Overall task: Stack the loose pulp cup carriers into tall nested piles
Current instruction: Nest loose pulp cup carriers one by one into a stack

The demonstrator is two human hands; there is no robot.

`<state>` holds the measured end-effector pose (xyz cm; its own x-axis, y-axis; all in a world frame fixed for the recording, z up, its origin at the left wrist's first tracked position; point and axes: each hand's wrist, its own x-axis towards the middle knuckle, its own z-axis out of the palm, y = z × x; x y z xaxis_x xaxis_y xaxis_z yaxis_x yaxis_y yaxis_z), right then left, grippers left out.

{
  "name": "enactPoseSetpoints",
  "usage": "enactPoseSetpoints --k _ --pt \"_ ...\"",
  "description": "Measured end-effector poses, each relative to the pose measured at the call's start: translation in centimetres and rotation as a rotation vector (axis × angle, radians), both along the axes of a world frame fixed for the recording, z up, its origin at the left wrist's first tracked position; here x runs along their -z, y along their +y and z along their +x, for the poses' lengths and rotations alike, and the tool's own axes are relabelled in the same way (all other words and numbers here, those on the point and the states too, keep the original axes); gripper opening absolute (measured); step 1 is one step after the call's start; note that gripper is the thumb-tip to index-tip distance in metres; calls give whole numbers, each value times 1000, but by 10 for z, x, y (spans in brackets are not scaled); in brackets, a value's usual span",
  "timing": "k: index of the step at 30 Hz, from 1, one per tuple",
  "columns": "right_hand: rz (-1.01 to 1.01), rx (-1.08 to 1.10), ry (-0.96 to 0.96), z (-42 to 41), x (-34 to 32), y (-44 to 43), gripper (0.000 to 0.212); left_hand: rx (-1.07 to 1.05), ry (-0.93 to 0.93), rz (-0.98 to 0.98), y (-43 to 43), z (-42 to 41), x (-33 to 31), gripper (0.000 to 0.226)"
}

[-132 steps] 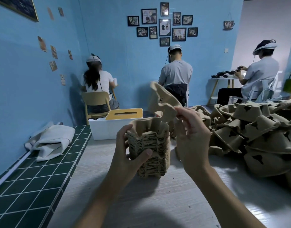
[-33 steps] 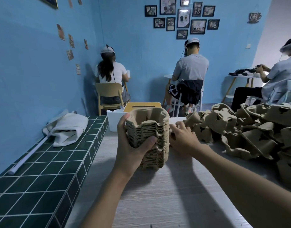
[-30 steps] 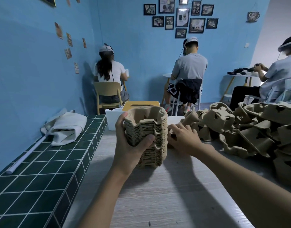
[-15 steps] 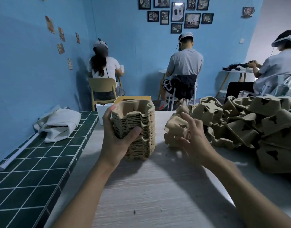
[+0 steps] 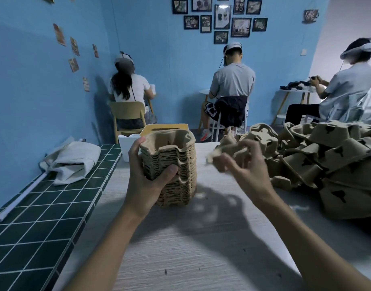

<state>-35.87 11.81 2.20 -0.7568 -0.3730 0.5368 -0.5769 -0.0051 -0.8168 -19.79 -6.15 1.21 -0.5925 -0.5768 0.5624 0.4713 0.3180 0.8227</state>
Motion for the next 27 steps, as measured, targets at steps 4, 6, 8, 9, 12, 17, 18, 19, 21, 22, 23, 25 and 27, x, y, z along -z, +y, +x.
enactPoseSetpoints --k 4,6,8,9,12,17,18,19,21,22,23,25,27 --pt "-388 -53 -27 17 -44 2 51 6 -15 -8 14 -3 -1 90" --pt "-444 -146 -5 31 -63 -4 47 7 -32 -25 19 -3 0 97" --pt "-423 -232 25 45 -77 -15 40 -10 -41 -33 18 -4 0 106" --pt "-383 -271 40 51 -82 -21 38 -20 -44 -31 18 -5 -1 109" --pt "-257 -353 64 63 -85 -39 38 -27 -39 -19 17 -6 0 116" --pt "-17 -398 35 61 -68 -42 50 14 -28 0 15 -5 1 122" --pt "22 -396 35 58 -64 -40 52 21 -27 2 15 -4 1 123" --pt "36 -379 28 52 -60 -38 52 22 -25 4 15 -3 0 122" --pt "-2 -291 4 38 -50 -37 45 13 -20 5 16 -3 -1 116" --pt "-20 -208 -8 29 -44 -37 39 6 -15 3 17 -3 -1 113" --pt "-4 -106 -5 18 -36 -38 33 1 -12 4 17 -4 -1 112" --pt "143 61 -5 -5 -18 -43 27 4 -9 15 16 -5 0 112" --pt "290 134 -7 -24 -4 -50 33 16 -10 25 15 -5 1 113"
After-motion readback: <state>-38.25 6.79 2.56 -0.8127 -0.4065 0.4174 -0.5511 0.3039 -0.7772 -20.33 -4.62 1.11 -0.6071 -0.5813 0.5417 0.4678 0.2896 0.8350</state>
